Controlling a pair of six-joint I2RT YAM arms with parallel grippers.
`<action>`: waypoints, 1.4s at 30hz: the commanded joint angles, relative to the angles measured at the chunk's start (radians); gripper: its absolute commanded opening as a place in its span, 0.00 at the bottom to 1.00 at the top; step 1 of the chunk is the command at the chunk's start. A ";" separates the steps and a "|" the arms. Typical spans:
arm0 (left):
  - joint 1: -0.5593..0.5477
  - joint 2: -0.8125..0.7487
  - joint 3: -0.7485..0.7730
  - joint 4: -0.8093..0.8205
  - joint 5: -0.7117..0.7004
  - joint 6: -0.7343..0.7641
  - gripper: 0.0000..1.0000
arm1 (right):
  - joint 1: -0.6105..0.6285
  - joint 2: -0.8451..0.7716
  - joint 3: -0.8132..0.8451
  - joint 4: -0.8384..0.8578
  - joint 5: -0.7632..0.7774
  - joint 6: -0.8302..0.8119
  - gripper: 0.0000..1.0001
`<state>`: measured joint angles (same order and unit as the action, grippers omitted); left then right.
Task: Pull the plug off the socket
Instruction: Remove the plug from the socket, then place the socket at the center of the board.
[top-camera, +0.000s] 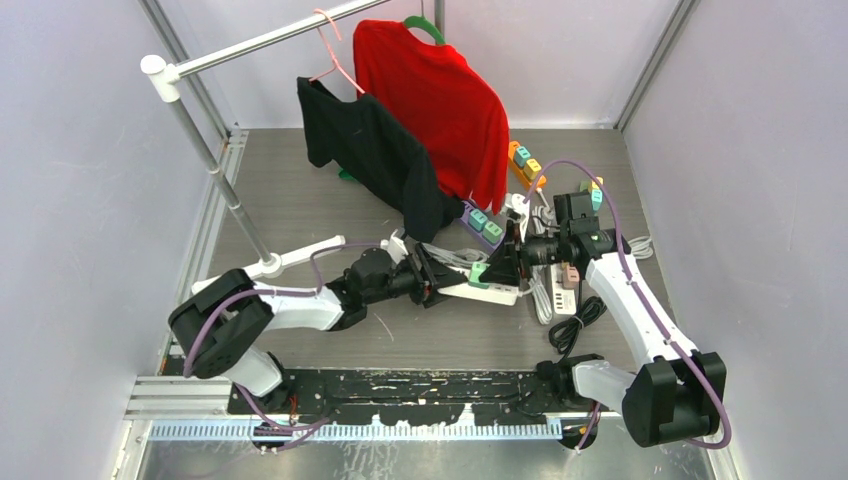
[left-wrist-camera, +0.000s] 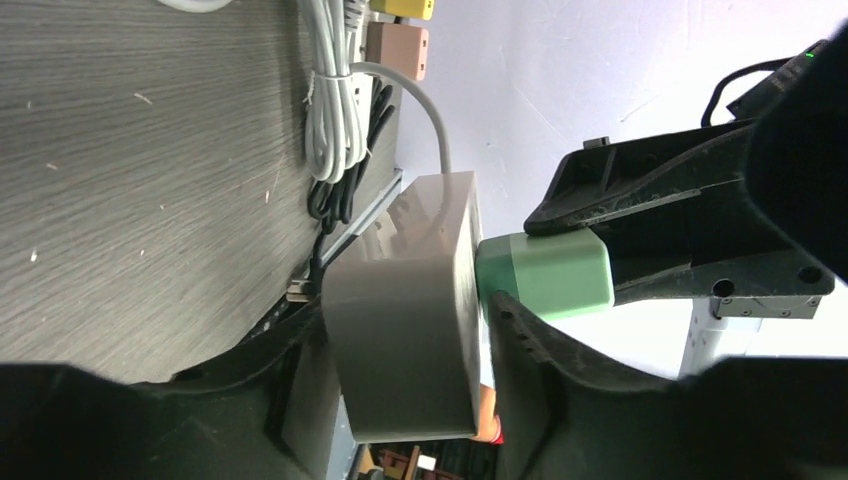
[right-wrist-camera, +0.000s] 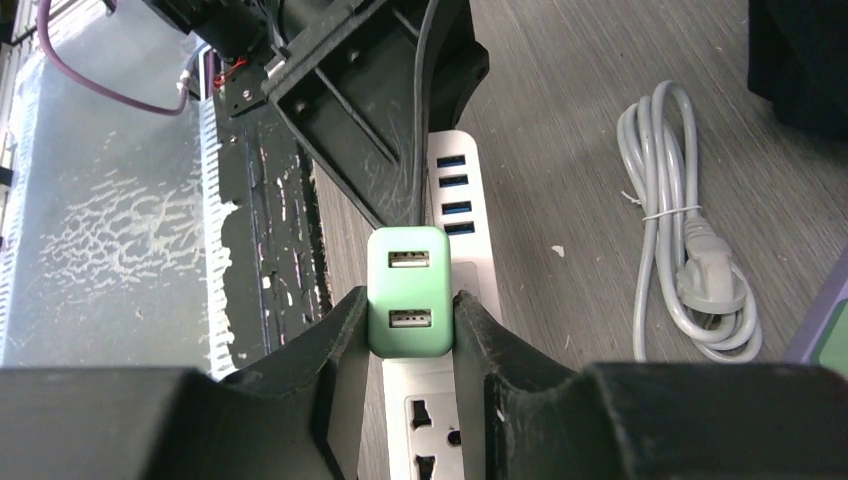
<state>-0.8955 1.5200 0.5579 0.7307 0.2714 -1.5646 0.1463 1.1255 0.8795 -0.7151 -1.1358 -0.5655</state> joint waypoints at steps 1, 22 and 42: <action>-0.008 0.042 0.024 0.190 0.013 -0.059 0.41 | -0.006 -0.031 -0.015 0.081 -0.014 0.105 0.01; -0.008 -0.287 -0.142 -0.393 -0.259 -0.146 0.00 | -0.010 -0.046 -0.029 0.049 -0.022 0.107 0.01; -0.008 -0.263 -0.157 -0.409 -0.315 0.045 0.00 | -0.044 -0.066 -0.131 0.356 0.025 0.538 0.01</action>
<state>-0.9020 1.2499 0.4152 0.2443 0.0341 -1.5887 0.1154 1.0962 0.7765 -0.4206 -1.0920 -0.0967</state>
